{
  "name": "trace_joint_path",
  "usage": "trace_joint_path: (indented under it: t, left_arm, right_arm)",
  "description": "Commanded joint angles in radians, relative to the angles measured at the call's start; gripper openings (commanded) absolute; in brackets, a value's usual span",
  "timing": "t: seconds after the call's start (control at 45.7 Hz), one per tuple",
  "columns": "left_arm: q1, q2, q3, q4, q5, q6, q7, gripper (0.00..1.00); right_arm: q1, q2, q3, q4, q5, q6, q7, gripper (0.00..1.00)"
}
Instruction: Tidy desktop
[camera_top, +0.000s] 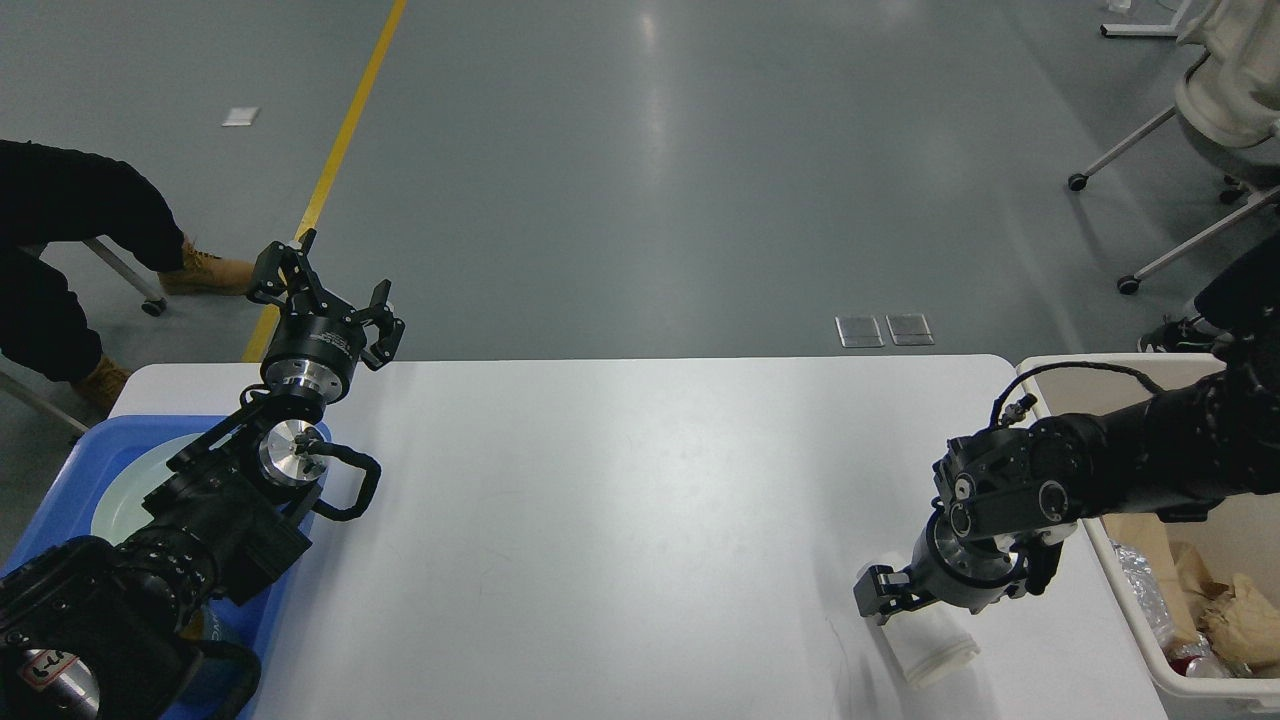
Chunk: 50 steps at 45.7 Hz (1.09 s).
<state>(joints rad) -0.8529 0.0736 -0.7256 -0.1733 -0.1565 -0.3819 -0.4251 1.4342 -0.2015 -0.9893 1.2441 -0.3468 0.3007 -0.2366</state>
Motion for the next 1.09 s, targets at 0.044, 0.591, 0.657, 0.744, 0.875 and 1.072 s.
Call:
trace_joint_path:
  t: [0.044, 0.591, 0.657, 0.744, 0.875, 1.072]
  left_arm:
    - [0.000, 0.000, 0.000, 0.000, 0.000, 0.000, 0.000, 0.96]
    - [0.000, 0.000, 0.000, 0.000, 0.000, 0.000, 0.000, 0.96]
    - [0.000, 0.000, 0.000, -0.002, 0.000, 0.000, 0.000, 0.96]
    - [0.000, 0.000, 0.000, 0.000, 0.000, 0.000, 0.000, 0.96]
    - [0.000, 0.000, 0.000, 0.000, 0.000, 0.000, 0.000, 0.96]
    - [0.000, 0.000, 0.000, 0.000, 0.000, 0.000, 0.000, 0.96]
  right_arm:
    - [-0.083, 0.042, -0.003, -0.080, -0.001, 0.000, 0.000, 1.00]
    - [-0.138, 0.057, 0.001, -0.138, 0.017, 0.032, -0.007, 0.00]
    - [-0.135, 0.054, 0.003, -0.140, 0.019, 0.072, -0.007, 0.00]
    - [-0.129, 0.053, 0.014, -0.141, 0.019, 0.103, -0.007, 0.00]
    - [-0.123, 0.048, 0.029, -0.137, 0.019, 0.112, -0.007, 0.00]
    - [-0.035, -0.005, 0.031, -0.123, 0.019, 0.238, -0.007, 0.00]
